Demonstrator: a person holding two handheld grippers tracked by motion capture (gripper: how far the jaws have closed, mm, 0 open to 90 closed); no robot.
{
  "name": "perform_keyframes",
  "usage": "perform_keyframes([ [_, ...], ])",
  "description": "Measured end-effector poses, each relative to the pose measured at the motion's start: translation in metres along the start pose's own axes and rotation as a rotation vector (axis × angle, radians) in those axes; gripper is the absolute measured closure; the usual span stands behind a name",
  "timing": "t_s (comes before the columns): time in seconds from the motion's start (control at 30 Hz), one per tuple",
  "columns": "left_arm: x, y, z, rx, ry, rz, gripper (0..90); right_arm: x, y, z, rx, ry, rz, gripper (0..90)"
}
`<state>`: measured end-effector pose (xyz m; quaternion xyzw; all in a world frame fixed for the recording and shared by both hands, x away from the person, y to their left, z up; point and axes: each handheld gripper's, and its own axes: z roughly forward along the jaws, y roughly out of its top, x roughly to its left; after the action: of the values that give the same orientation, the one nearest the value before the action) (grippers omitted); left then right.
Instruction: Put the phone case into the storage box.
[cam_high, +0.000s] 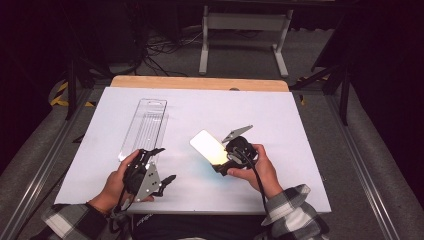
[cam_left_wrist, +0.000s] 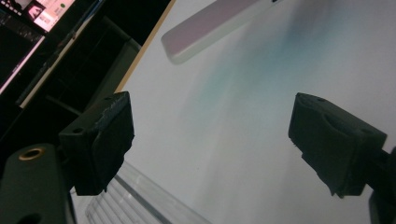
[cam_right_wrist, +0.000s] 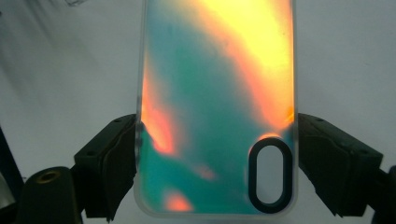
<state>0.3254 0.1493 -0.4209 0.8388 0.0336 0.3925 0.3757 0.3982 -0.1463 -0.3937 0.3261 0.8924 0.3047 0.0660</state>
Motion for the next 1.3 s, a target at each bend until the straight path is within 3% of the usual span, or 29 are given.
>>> perform_keyframes([
  [0.03, -0.003, 0.004, 0.002, 0.01, 0.025, 0.014, 15.8, 0.002, 0.002, 0.0, -0.001, 0.001, -0.002, 17.5],
  [0.23, -0.007, 0.015, 0.01, -0.011, 0.049, 0.059, 20.0, 0.014, 0.01, 0.004, 0.006, 0.001, -0.044, 17.5],
  [0.37, -0.013, 0.022, 0.015, -0.01, 0.072, 0.119, 24.8, 0.019, 0.015, 0.008, 0.007, 0.007, -0.055, 17.5],
  [0.57, -0.02, 0.027, 0.023, -0.026, 0.068, 0.149, 36.7, 0.024, 0.02, 0.012, 0.016, 0.016, -0.069, 17.5],
  [0.77, -0.028, 0.032, 0.027, 0.016, 0.09, 0.252, 47.4, 0.028, 0.024, 0.015, 0.023, 0.024, -0.081, 17.4],
  [1.0, -0.033, 0.033, 0.029, 0.039, 0.115, 0.332, 63.7, 0.032, 0.025, 0.015, 0.021, 0.018, -0.088, 17.4],
  [1.13, -0.038, 0.034, 0.03, 0.064, 0.132, 0.386, 68.4, 0.034, 0.026, 0.016, 0.026, 0.009, -0.089, 17.4],
  [1.2, -0.04, 0.034, 0.03, 0.068, 0.126, 0.388, 70.2, 0.034, 0.026, 0.017, 0.026, 0.004, -0.093, 17.4],
  [1.3, -0.043, 0.035, 0.032, 0.078, 0.148, 0.436, 70.8, 0.035, 0.026, 0.018, 0.027, -0.006, -0.091, 17.4],
])
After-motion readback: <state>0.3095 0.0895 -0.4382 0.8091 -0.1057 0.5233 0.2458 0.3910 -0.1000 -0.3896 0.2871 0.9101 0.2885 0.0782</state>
